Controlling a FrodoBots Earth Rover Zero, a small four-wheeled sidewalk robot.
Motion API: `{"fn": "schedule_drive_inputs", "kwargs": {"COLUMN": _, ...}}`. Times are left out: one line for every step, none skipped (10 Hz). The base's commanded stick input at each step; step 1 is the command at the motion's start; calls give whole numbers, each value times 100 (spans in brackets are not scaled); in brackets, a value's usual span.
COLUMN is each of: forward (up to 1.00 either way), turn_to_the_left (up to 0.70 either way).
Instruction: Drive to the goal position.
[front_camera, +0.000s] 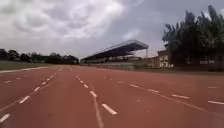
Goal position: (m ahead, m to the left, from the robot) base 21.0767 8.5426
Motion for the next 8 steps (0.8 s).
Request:
{"fn": "schedule_drive_inputs", "kwargs": {"forward": 45, "turn_to_the_left": 0}}
{"fn": "schedule_drive_inputs", "kwargs": {"forward": 45, "turn_to_the_left": 0}}
{"fn": "schedule_drive_inputs", "kwargs": {"forward": 45, "turn_to_the_left": 0}}
{"fn": "schedule_drive_inputs", "kwargs": {"forward": 45, "turn_to_the_left": 0}}
{"fn": "schedule_drive_inputs", "kwargs": {"forward": 45, "turn_to_the_left": 0}}
{"fn": "schedule_drive_inputs", "kwargs": {"forward": 45, "turn_to_the_left": 0}}
{"fn": "schedule_drive_inputs", "kwargs": {"forward": 45, "turn_to_the_left": 0}}
{"fn": "schedule_drive_inputs", "kwargs": {"forward": 45, "turn_to_the_left": 0}}
